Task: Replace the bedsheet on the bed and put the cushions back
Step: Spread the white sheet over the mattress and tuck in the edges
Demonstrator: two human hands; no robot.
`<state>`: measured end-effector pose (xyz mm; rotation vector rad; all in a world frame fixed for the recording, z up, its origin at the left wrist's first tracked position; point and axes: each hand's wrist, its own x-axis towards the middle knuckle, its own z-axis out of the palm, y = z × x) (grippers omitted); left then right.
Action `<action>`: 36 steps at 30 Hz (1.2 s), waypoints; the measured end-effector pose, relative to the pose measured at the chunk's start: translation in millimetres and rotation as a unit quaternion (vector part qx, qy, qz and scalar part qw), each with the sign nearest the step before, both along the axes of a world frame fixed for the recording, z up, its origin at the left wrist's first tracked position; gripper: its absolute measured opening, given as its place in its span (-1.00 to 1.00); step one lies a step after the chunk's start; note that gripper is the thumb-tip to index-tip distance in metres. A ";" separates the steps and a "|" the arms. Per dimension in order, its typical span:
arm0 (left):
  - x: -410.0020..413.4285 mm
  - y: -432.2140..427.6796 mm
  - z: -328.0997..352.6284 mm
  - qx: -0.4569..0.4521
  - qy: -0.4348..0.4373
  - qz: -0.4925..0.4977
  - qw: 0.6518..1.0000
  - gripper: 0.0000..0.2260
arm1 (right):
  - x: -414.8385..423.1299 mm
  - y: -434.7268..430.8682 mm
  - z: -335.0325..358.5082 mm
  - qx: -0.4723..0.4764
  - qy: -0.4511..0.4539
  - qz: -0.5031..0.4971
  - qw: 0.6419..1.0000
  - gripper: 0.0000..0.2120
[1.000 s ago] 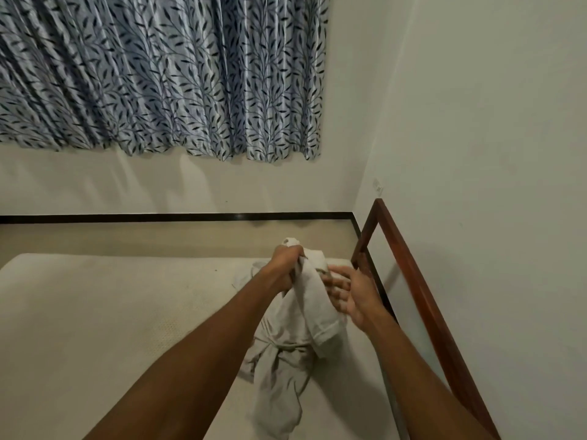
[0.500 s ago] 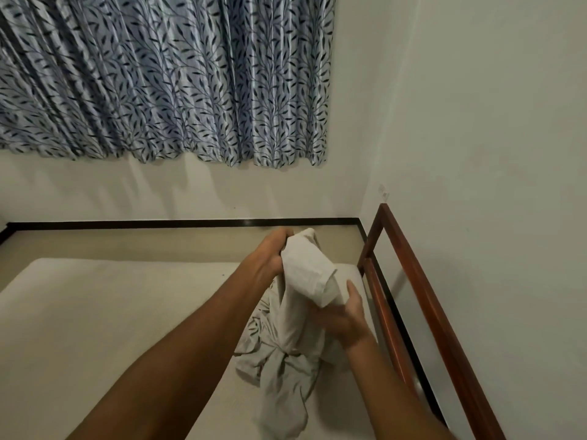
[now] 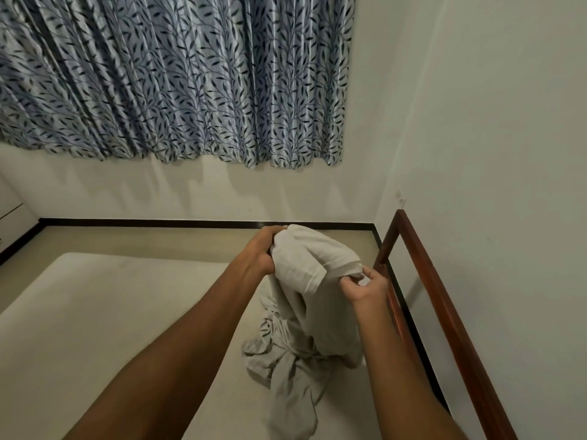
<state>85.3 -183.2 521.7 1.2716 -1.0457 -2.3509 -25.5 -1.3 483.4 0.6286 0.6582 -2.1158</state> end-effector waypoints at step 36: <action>9.3 -47.6 -28.1 -0.007 0.067 0.168 0.983 -0.80 | 23.1 -9.4 -67.7 0.097 -0.085 0.052 0.990 -0.22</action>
